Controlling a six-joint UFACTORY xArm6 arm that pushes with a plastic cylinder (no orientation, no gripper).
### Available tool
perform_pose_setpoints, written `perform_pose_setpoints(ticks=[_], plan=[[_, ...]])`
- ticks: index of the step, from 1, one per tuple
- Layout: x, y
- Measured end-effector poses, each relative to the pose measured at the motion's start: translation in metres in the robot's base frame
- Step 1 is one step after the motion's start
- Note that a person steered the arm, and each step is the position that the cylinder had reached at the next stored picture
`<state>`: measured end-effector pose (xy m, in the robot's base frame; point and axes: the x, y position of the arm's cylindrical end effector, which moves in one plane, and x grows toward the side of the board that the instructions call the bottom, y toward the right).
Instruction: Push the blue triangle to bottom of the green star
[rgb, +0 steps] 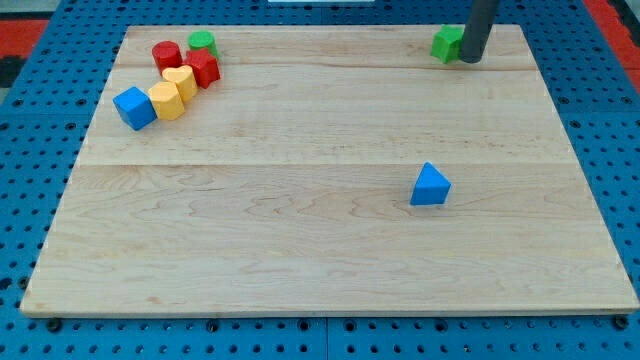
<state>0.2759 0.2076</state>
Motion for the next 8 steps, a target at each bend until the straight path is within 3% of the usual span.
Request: perform_pose_setpoints(ticks=[2,3,8], plan=[[0.153,0.043],[0.197,0.048],[0.229,0.023]])
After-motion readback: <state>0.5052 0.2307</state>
